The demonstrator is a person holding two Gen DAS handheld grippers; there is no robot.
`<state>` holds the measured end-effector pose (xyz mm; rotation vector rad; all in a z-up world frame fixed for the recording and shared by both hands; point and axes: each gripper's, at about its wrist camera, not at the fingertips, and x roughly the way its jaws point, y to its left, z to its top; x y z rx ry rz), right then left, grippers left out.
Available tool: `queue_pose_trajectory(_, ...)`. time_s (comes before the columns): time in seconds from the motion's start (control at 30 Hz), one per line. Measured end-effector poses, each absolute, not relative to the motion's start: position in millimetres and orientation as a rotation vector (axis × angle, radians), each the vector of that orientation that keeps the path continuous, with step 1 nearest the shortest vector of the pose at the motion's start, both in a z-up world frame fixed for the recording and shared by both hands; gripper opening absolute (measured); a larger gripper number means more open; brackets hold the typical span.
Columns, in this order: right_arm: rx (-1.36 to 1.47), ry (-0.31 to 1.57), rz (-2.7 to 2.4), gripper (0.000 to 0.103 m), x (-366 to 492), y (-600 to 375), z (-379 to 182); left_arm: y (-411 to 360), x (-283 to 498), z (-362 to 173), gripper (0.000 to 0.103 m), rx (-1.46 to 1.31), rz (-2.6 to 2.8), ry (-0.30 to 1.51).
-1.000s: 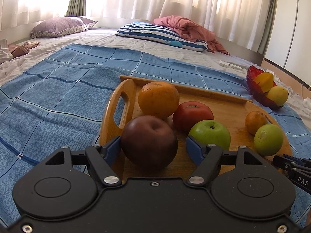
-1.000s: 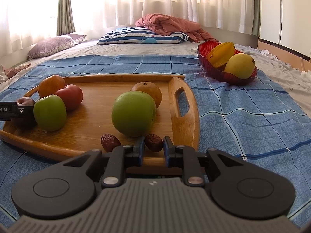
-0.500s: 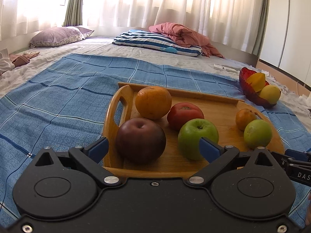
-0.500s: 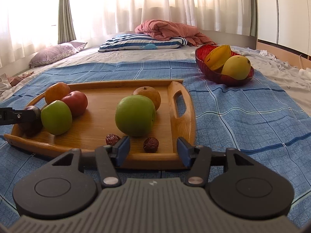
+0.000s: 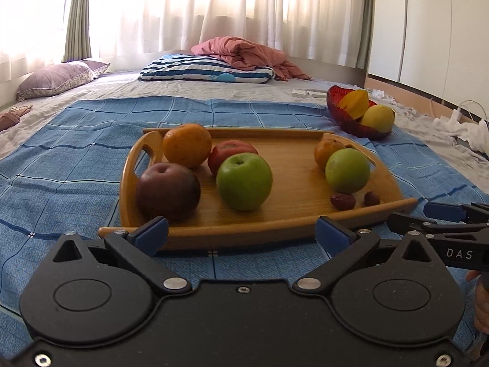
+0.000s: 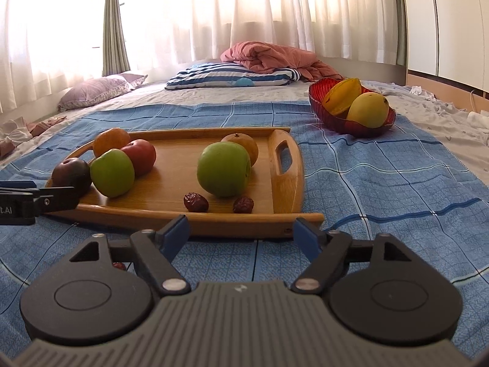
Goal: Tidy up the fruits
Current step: 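Withdraw both open grippers from the tray toward the dates on the cloth, then grasp a brown date with the left gripper while the right grasps another date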
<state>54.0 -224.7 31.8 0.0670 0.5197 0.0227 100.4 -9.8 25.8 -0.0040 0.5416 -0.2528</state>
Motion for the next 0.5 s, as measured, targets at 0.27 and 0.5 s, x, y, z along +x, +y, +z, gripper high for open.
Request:
queue_pose_trajectory(0.27,0.006,0.46,0.058,0.089,29,-214,33,-29,80,17,0.103,0.041,-0.297,0.549)
queue_pose_trajectory(0.5,-0.039,0.462,0.069,0.089,16,-209,26,-37,71,11,0.103,0.046,-0.332,0.567)
